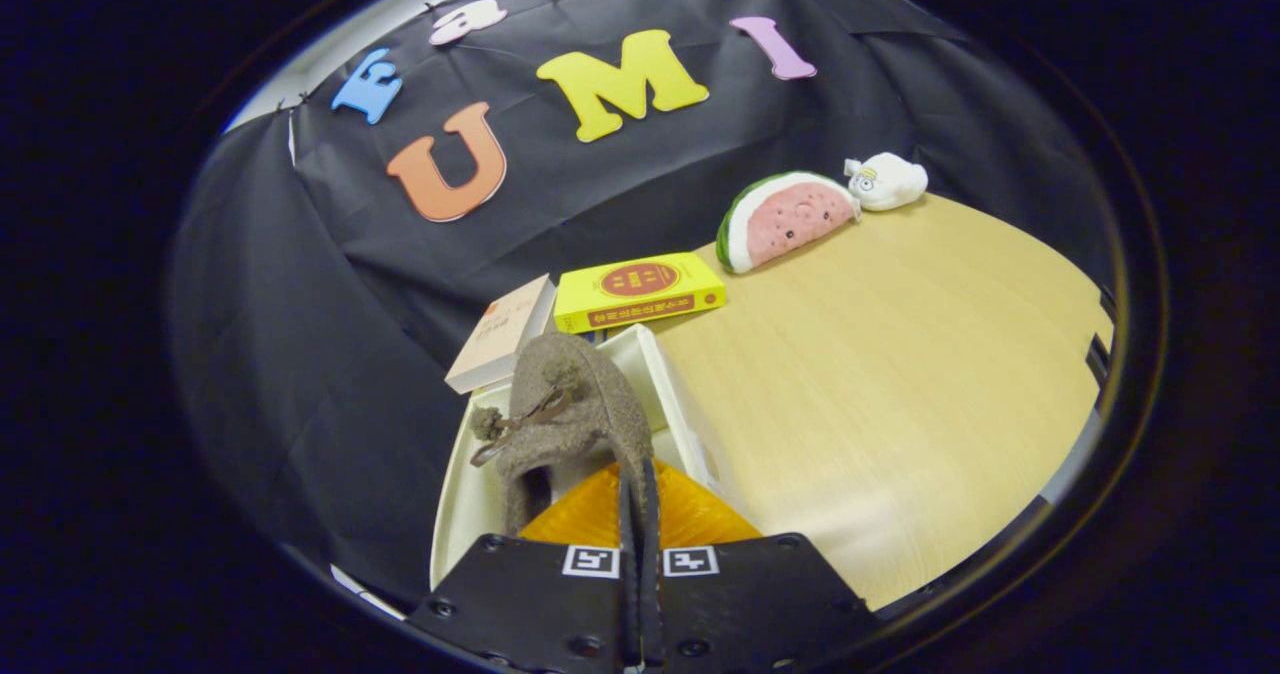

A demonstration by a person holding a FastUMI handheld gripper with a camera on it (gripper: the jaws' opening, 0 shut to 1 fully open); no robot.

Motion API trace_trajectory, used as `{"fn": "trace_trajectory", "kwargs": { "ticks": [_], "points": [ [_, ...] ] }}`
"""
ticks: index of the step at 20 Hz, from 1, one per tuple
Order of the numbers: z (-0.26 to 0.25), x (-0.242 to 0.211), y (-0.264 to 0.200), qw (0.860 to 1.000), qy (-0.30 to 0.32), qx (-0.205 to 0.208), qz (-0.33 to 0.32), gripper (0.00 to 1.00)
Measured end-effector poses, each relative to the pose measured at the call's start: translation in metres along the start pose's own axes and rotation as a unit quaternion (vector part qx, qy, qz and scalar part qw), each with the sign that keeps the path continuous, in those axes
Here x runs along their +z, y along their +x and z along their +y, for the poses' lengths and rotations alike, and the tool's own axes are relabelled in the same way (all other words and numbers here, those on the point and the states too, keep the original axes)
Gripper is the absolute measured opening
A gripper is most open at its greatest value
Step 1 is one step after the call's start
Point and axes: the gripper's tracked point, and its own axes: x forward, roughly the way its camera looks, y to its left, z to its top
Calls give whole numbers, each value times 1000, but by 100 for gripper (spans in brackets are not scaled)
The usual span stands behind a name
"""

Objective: Open the storage box then place both shoes into the box .Put the left shoe in first, then the right shoe, with the right side of both shoes facing outward in a uniform manner.

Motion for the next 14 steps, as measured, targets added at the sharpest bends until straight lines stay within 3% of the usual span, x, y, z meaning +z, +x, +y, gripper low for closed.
{"fn": "trace_trajectory", "kwargs": {
  "ticks": [2, 6, 8, 13, 14],
  "points": [
    [4, 0, -2, 1000, 0, 8, -1, 4],
    [15, 4, -7, 999, -8, 30, -10, 18],
    [21, 8, -12, 999, -23, 44, -19, 30],
    [29, 26, -36, 991, -89, 77, -66, 74],
    [28, 33, -45, 987, -107, 81, -86, 77]
  ]
}}
